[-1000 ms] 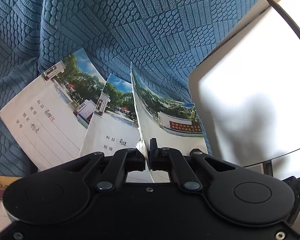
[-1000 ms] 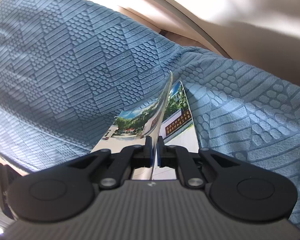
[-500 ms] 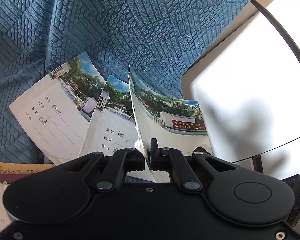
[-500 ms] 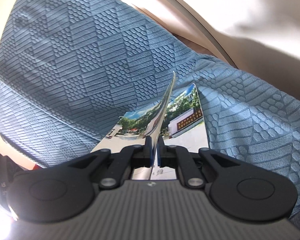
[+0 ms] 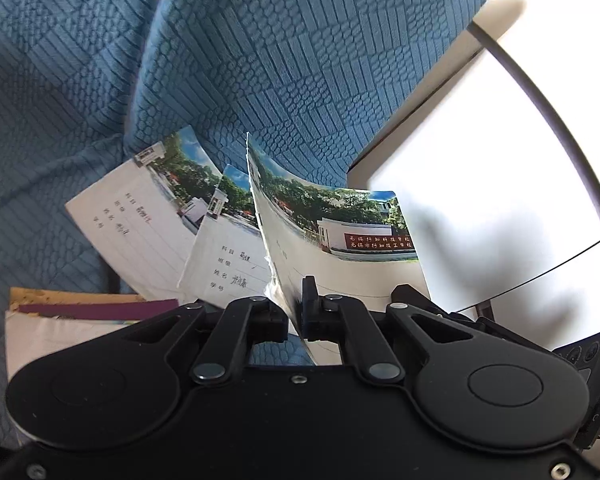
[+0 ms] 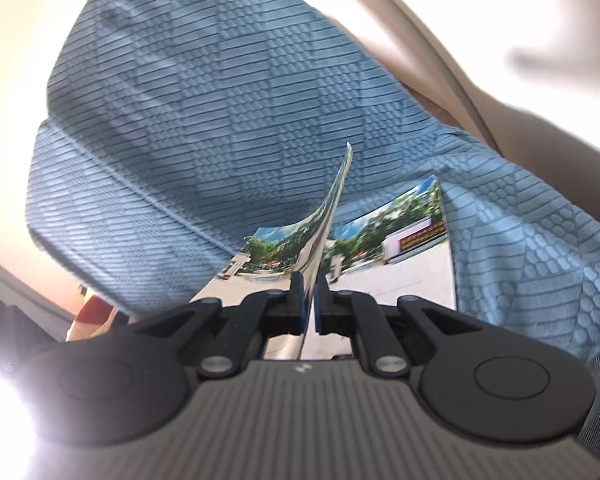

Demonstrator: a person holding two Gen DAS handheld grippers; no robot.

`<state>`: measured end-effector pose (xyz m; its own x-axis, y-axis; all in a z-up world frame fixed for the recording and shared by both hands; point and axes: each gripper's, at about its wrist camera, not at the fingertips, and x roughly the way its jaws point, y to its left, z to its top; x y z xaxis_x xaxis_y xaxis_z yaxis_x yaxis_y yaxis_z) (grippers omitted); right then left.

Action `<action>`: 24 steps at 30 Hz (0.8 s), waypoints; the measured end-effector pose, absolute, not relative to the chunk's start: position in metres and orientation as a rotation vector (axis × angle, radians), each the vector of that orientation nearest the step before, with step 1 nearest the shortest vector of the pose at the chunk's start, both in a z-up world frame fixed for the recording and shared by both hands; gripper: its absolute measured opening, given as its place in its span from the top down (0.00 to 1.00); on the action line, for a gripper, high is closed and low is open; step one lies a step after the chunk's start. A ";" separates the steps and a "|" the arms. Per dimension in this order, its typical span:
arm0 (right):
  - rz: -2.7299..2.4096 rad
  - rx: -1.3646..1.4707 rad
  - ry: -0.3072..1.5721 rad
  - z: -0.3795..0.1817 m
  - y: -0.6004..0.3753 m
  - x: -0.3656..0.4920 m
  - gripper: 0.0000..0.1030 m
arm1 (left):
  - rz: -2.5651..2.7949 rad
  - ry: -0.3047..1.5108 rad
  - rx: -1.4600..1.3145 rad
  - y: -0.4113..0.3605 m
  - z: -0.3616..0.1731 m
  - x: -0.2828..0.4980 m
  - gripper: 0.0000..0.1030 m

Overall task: Organize objects
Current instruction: 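Lift the envelope with both tools and carry it toward the purple book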

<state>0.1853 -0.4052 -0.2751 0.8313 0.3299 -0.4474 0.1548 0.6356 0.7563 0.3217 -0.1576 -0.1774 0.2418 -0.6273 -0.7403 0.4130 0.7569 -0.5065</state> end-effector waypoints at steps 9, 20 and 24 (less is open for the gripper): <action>0.188 0.829 0.601 -0.224 -0.363 0.177 0.94 | -0.683 1.068 -0.282 -0.090 -0.149 0.288 0.96; 0.284 0.765 0.617 -0.183 -0.309 0.172 0.94 | -0.632 1.020 -0.341 -0.020 -0.122 0.257 0.94; 0.308 0.737 0.639 -0.180 -0.291 0.168 0.94 | -0.610 1.021 -0.380 0.004 -0.121 0.251 0.94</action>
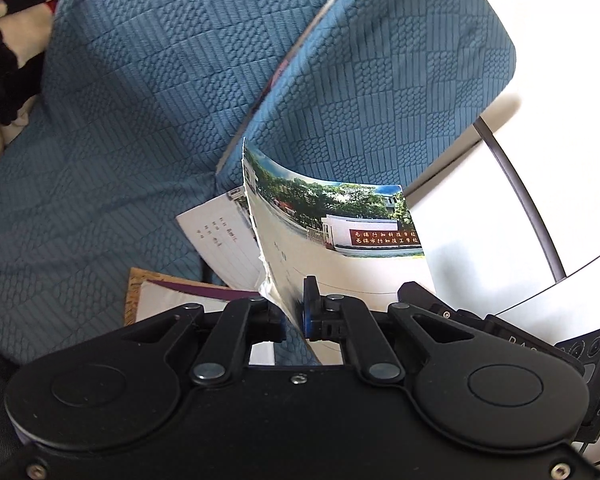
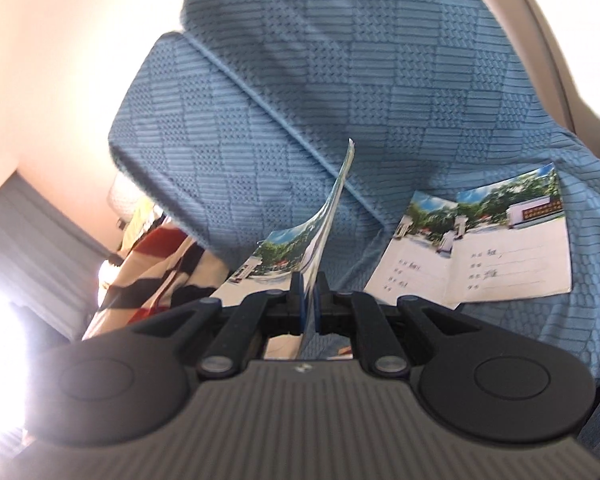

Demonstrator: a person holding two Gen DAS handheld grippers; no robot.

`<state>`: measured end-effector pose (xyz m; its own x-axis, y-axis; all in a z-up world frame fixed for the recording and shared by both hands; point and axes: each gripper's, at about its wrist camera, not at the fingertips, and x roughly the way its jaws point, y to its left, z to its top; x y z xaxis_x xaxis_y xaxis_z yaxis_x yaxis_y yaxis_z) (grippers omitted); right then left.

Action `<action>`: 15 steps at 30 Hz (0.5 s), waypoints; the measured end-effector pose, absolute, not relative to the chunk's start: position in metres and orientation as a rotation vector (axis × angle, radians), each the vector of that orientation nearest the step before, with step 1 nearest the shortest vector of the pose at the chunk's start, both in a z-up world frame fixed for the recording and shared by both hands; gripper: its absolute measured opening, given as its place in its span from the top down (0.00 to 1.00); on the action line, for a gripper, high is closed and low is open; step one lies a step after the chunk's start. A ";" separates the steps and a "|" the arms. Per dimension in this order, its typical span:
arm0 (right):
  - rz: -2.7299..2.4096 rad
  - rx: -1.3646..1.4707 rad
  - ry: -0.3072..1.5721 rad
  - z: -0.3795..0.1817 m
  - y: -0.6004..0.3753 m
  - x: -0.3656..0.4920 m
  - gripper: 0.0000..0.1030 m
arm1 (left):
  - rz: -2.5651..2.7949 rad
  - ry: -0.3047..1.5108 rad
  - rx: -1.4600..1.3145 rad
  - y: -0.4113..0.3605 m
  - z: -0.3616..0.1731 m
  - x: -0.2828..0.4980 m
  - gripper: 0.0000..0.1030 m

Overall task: Organize objects
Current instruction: 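Lift the envelope with both tools and carry it toward the purple book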

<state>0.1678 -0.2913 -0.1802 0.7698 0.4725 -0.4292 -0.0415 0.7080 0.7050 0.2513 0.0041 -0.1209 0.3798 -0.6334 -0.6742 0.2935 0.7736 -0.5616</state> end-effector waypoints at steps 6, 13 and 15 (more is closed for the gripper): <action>0.316 0.704 0.680 -0.194 -0.271 0.160 0.94 | -0.584 1.040 -0.375 0.024 -0.141 0.240 0.94; 0.286 0.693 0.729 -0.228 -0.266 0.145 0.94 | -0.569 1.101 -0.380 0.030 -0.183 0.231 0.94; 0.277 0.695 0.747 -0.239 -0.266 0.143 0.94 | -0.567 1.117 -0.378 0.030 -0.194 0.229 0.94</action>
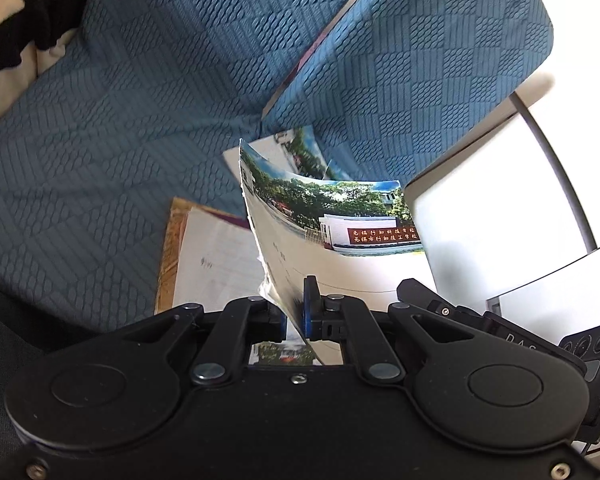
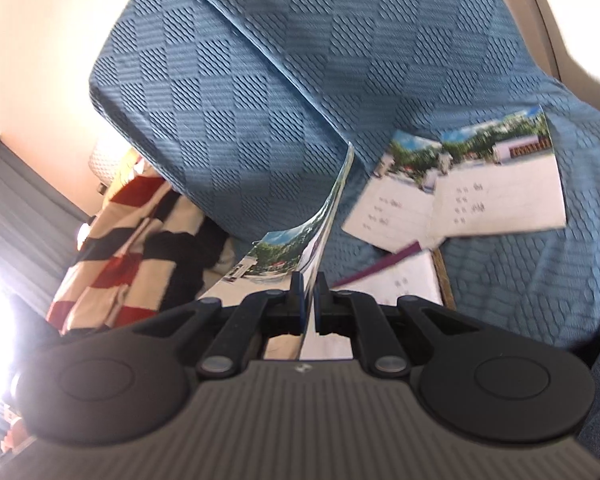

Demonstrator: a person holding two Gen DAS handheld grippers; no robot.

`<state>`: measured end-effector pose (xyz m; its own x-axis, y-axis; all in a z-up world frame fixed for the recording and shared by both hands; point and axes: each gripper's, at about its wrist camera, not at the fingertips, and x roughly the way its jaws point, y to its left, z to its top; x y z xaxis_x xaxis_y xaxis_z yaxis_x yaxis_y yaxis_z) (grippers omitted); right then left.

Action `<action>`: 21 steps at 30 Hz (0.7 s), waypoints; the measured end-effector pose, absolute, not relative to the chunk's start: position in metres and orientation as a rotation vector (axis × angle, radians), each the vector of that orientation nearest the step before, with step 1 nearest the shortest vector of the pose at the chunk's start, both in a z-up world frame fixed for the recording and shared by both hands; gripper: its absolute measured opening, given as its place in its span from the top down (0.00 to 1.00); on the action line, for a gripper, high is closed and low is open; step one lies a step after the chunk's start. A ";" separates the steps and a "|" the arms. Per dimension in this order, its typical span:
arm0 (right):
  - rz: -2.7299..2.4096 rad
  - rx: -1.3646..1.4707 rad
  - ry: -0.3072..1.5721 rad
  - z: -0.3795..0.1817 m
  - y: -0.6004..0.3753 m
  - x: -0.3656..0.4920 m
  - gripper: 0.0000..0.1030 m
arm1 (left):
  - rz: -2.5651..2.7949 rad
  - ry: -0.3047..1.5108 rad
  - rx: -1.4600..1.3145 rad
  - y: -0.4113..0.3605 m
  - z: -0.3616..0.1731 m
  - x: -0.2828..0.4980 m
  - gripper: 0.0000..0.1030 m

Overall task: Organize objects
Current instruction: 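Lift the envelope with both tools and carry it toward the purple book, then lower the envelope onto the stack and open both tools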

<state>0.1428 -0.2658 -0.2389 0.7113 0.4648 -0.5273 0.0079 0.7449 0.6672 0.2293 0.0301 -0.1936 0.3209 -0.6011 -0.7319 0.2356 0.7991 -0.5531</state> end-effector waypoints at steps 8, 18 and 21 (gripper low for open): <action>0.264 0.662 0.789 -0.273 -0.265 0.143 0.94 | -0.550 1.143 -0.321 0.023 -0.229 0.221 0.93; 0.245 0.688 0.846 -0.305 -0.271 0.141 0.91 | -0.526 1.167 -0.280 0.012 -0.246 0.216 0.92; 0.242 0.694 0.865 -0.312 -0.271 0.140 0.90 | -0.512 1.179 -0.245 0.009 -0.249 0.215 0.92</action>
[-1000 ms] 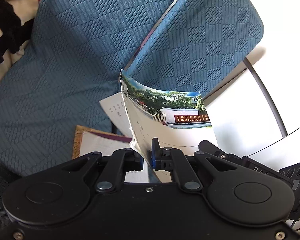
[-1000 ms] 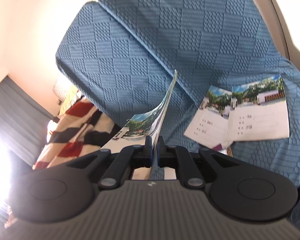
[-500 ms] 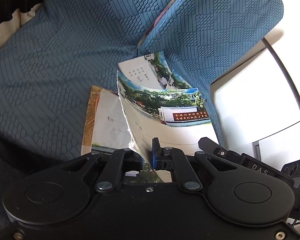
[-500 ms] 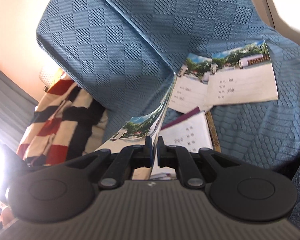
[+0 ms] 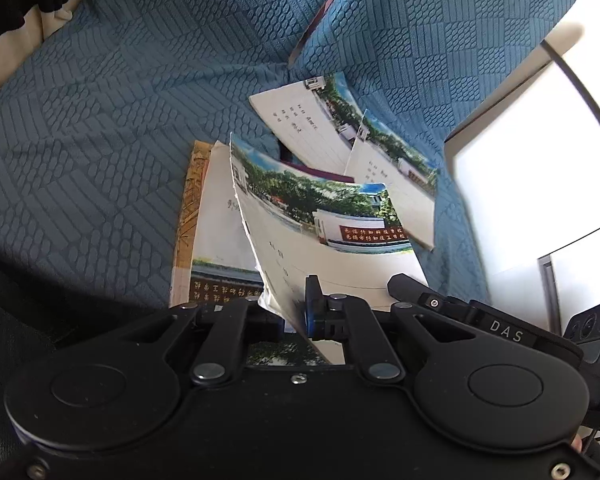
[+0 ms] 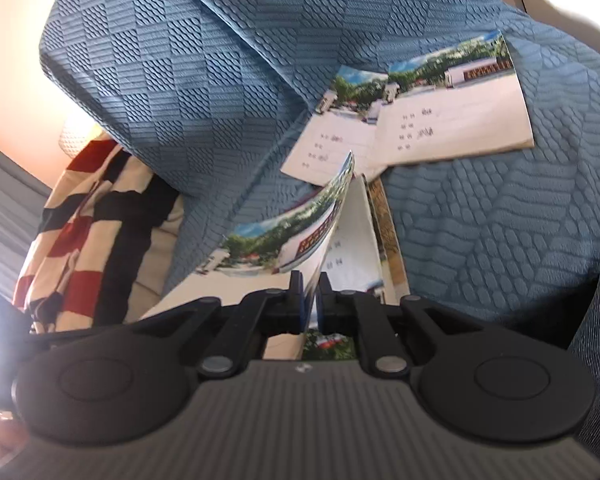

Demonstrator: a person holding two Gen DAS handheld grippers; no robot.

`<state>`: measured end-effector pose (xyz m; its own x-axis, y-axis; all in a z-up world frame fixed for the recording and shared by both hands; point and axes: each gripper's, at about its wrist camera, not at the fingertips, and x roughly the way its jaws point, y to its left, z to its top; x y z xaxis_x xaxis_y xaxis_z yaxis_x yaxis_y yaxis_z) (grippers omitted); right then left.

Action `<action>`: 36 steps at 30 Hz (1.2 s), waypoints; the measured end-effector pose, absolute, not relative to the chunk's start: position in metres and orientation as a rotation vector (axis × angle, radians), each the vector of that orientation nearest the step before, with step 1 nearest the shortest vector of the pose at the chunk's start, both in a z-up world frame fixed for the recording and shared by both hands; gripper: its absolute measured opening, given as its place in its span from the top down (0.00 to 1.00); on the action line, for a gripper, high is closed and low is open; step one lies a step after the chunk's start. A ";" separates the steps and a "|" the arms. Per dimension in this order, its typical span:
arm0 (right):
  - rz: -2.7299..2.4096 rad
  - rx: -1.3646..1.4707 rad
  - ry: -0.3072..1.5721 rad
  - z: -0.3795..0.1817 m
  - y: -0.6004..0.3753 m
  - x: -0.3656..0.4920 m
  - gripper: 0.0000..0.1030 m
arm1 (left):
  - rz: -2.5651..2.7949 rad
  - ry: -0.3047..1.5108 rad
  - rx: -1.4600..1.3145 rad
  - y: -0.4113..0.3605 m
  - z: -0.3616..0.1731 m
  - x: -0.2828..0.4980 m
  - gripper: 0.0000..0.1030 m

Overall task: Organize objects
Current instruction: 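Lower the envelope onto the stack and open both tools, then withdraw both tools toward the two envelopes left on the cushion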

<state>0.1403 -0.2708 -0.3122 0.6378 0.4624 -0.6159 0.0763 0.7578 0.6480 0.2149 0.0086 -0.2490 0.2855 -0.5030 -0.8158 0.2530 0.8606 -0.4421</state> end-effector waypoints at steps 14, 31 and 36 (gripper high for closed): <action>0.217 0.675 0.922 -0.333 -0.269 0.138 0.90 | -0.466 1.258 -0.212 0.004 -0.271 0.207 0.90; 0.153 0.610 0.903 -0.302 -0.271 0.130 0.25 | -0.388 1.210 -0.186 0.024 -0.237 0.201 0.62; 0.136 0.511 0.840 -0.274 -0.269 0.121 0.25 | -0.401 1.149 -0.152 0.019 -0.216 0.198 0.56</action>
<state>0.1207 -0.2689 -0.2736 0.6664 0.3125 -0.6769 0.0828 0.8713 0.4837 0.1983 0.0188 -0.2155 0.3483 -0.3842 -0.8550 0.2308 0.9192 -0.3191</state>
